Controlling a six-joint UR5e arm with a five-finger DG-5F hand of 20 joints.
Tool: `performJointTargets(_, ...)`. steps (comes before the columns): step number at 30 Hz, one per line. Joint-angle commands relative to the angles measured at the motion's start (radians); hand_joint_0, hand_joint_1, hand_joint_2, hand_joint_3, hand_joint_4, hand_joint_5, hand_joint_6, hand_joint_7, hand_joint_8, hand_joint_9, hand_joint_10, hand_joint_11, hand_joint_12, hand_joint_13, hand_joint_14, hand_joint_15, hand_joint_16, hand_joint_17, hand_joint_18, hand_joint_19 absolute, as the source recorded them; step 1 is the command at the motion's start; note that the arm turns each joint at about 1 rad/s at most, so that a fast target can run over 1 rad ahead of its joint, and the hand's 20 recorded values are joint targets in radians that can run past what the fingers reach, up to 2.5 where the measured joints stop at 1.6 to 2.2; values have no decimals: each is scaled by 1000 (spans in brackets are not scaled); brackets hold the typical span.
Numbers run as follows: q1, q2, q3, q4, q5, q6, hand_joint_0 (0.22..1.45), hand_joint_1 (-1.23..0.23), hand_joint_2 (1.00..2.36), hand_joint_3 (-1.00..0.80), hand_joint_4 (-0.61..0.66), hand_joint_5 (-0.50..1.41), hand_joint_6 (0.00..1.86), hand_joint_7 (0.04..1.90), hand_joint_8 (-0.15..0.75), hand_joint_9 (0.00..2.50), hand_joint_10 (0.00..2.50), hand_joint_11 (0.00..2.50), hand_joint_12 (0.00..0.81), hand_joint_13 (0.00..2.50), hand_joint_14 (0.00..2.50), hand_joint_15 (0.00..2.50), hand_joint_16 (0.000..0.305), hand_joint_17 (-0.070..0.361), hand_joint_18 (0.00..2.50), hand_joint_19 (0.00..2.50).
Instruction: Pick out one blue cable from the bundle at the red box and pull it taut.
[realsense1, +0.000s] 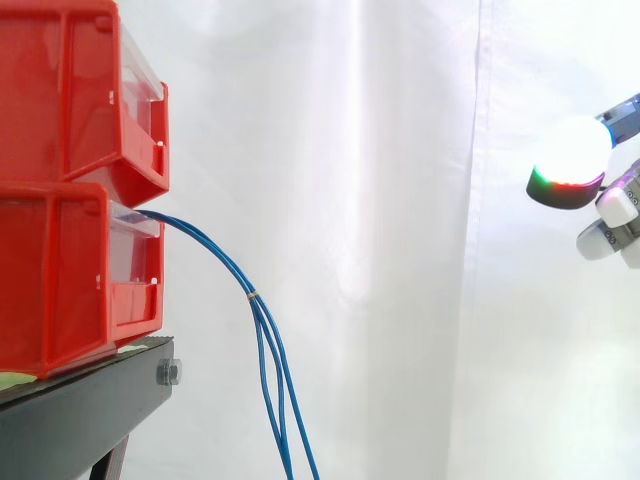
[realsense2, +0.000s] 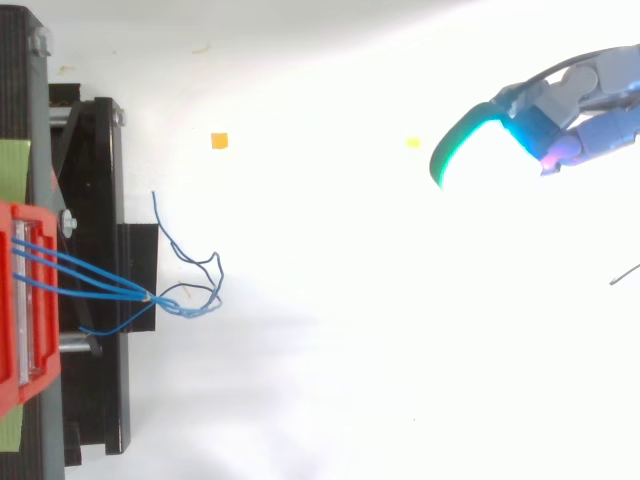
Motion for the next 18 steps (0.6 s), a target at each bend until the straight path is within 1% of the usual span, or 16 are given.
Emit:
performJointTargets(1, 0, 0, 0, 1, -2, 0, 488, -418, 1000, -500, 140, -234, 501, 591, 265, 583, 2, 39, 326, 216, 0, 0, 57, 127, 39, 184)
performJointTargets(5, 0, -1, 0, 9, -4, -6, 496, -428, 1000, -500, 145, -230, 501, 595, 266, 598, 0, 48, 325, 246, 0, 0, 55, 125, 65, 182)
performJointTargets(6, 0, -1, 0, 27, -4, -21, 496, -429, 1000, -500, 147, -229, 501, 597, 266, 597, 3, 47, 325, 248, 0, 0, 55, 125, 71, 189)
performJointTargets(9, 0, -1, 0, 53, -4, -34, 499, -432, 1000, -500, 151, -226, 501, 601, 268, 605, 0, 51, 322, 261, 0, 0, 55, 124, 82, 189)
performJointTargets(11, 0, -1, 0, 95, -1, -46, 500, -434, 1000, -500, 152, -225, 501, 605, 268, 609, 0, 58, 324, 269, 0, 0, 55, 123, 86, 195)
performJointTargets(13, 0, -15, 0, 119, -4, -55, 500, -434, 1000, -500, 154, -223, 501, 607, 267, 609, 1, 65, 325, 271, 0, 0, 55, 123, 88, 194)
performJointTargets(15, 0, -26, 0, 138, 1, -64, 501, -438, 1000, -500, 155, -222, 501, 614, 267, 611, 0, 58, 323, 276, 0, 0, 54, 123, 95, 199)
performJointTargets(18, 0, -29, 0, 161, 2, -71, 502, -440, 1000, -500, 158, -221, 501, 618, 268, 615, 1, 74, 324, 278, 0, 0, 54, 122, 101, 204)
